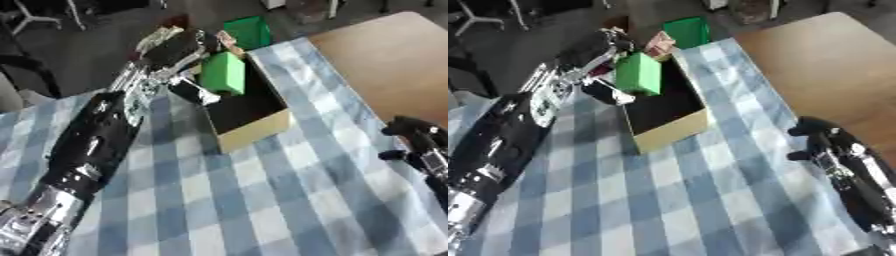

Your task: Pick up objects on the table and place them in the box.

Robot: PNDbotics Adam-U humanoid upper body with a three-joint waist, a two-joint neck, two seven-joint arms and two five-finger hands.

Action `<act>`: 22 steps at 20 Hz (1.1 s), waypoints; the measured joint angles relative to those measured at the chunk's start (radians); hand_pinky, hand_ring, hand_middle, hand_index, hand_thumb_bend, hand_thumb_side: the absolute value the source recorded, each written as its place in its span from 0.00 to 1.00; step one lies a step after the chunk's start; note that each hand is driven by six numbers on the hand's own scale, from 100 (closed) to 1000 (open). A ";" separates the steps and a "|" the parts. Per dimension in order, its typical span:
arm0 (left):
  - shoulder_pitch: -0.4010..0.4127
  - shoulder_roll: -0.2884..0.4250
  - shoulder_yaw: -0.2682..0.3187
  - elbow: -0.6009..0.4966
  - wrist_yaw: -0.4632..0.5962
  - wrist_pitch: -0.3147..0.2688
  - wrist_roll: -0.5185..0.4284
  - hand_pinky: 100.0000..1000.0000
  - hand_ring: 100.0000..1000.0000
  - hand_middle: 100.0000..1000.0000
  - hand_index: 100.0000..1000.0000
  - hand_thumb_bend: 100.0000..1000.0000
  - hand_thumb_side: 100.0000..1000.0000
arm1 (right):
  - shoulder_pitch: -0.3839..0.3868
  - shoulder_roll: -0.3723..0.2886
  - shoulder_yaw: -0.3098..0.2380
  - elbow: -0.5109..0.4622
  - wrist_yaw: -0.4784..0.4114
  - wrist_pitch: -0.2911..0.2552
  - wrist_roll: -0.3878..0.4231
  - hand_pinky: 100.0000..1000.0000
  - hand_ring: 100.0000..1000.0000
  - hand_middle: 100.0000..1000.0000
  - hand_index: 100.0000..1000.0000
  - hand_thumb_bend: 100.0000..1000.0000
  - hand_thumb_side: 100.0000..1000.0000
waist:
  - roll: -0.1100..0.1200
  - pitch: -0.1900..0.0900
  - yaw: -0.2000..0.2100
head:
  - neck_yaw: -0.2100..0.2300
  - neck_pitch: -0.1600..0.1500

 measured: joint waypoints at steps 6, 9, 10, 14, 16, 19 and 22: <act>0.013 -0.010 -0.017 0.028 -0.044 -0.063 -0.079 0.77 0.78 0.82 0.89 0.20 0.36 | -0.003 0.000 0.002 -0.002 0.000 0.000 0.001 0.66 1.00 0.70 0.86 0.00 0.56 | 0.000 0.001 0.001 | 0.003 -0.004; 0.015 -0.010 -0.021 0.029 -0.047 -0.105 -0.179 0.81 0.84 0.89 0.94 0.19 0.48 | -0.002 0.000 0.002 -0.002 0.000 0.000 0.001 0.66 1.00 0.70 0.86 0.00 0.56 | -0.001 -0.002 0.008 | 0.004 -0.004; 0.015 -0.010 -0.021 0.028 -0.043 -0.114 -0.206 0.82 0.85 0.90 0.95 0.16 0.51 | -0.002 0.000 0.002 -0.002 0.000 0.000 0.001 0.66 1.00 0.70 0.86 0.00 0.56 | -0.003 -0.004 0.010 | 0.004 -0.004; 0.018 -0.011 -0.021 0.015 0.028 -0.134 -0.277 0.83 0.87 0.93 0.96 0.13 0.53 | 0.006 0.000 0.001 -0.002 0.000 0.001 -0.002 0.66 1.00 0.70 0.86 0.00 0.55 | -0.009 -0.009 0.022 | 0.005 -0.003; 0.018 -0.010 -0.021 -0.005 0.087 -0.135 -0.294 0.83 0.87 0.94 0.96 0.18 0.52 | 0.006 0.000 -0.001 -0.002 0.000 0.000 -0.003 0.66 1.00 0.70 0.86 0.00 0.55 | -0.011 -0.016 0.028 | 0.005 0.001; 0.018 -0.002 -0.021 -0.042 0.168 -0.131 -0.307 0.83 0.87 0.94 0.97 0.28 0.48 | 0.007 0.000 -0.001 -0.002 0.000 -0.001 -0.004 0.66 1.00 0.70 0.86 0.00 0.55 | -0.014 -0.024 0.038 | 0.007 0.006; 0.017 0.011 -0.022 -0.075 0.204 -0.120 -0.315 0.82 0.87 0.94 0.97 0.35 0.40 | 0.011 0.000 -0.001 -0.002 -0.001 -0.001 -0.005 0.66 1.00 0.70 0.86 0.00 0.54 | -0.014 -0.032 0.042 | 0.008 0.006</act>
